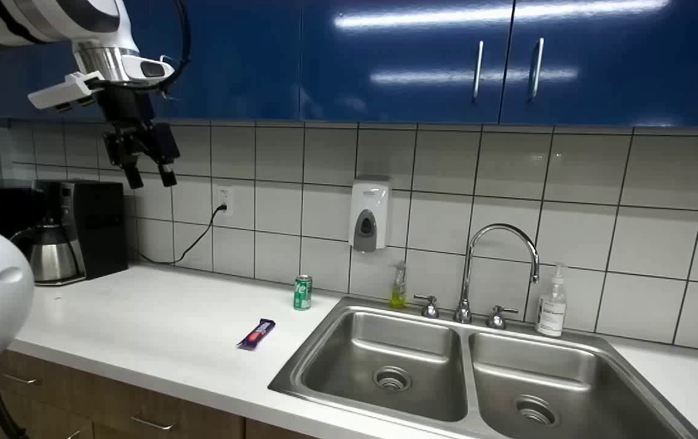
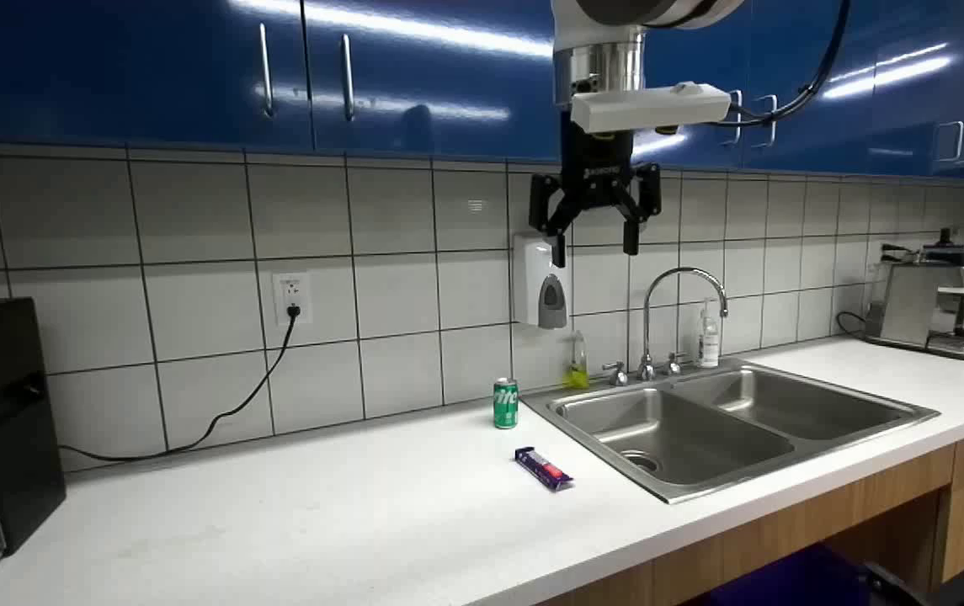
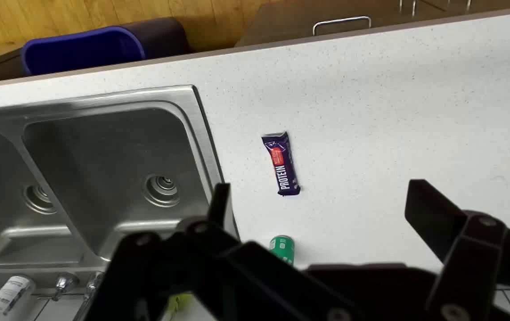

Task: Put the chocolate bar in the sink

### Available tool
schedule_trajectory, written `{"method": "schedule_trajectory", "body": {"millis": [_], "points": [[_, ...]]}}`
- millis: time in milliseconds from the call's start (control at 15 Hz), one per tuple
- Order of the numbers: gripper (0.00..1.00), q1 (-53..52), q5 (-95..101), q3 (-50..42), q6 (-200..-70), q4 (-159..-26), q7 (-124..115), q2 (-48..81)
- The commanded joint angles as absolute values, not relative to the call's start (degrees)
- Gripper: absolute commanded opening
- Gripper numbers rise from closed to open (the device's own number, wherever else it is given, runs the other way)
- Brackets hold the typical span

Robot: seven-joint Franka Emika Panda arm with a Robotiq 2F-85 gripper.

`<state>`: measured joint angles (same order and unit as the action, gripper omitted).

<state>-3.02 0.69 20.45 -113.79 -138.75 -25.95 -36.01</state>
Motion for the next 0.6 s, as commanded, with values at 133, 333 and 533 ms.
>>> {"method": "schedule_trajectory", "body": {"millis": [133, 333, 533], "points": [[1.00, -4.01, 1.32, 19.65, -113.61, -138.59, -26.46, -35.70], [1.00, -4.01, 1.32, 19.65, -113.61, -138.59, -26.46, -35.70], [1.00, -3.67, 1.61, 20.07, -116.77, -141.31, -27.30, -34.20]]}}
